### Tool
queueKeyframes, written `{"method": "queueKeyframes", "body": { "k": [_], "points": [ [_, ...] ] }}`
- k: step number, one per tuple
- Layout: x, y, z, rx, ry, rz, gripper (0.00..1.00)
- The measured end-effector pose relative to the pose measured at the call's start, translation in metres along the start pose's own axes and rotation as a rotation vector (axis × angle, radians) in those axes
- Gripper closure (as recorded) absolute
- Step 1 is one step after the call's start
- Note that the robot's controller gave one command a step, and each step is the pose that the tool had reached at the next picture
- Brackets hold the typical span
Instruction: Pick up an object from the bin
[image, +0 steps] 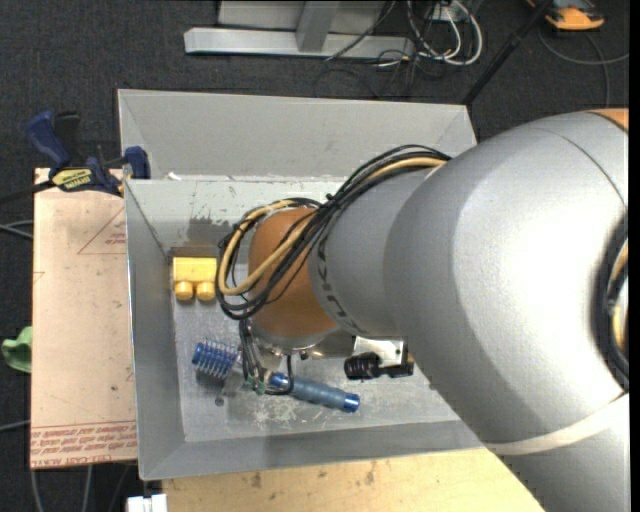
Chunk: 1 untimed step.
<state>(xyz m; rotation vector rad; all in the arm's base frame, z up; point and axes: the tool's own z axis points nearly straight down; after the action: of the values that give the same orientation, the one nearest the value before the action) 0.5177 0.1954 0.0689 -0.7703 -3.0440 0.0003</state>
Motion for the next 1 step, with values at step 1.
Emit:
{"method": "queueKeyframes", "body": {
  "k": [1],
  "points": [
    [-0.0033, 0.0033, -0.1059, -0.007, -0.006, -0.033, 1.00]
  ]
}}
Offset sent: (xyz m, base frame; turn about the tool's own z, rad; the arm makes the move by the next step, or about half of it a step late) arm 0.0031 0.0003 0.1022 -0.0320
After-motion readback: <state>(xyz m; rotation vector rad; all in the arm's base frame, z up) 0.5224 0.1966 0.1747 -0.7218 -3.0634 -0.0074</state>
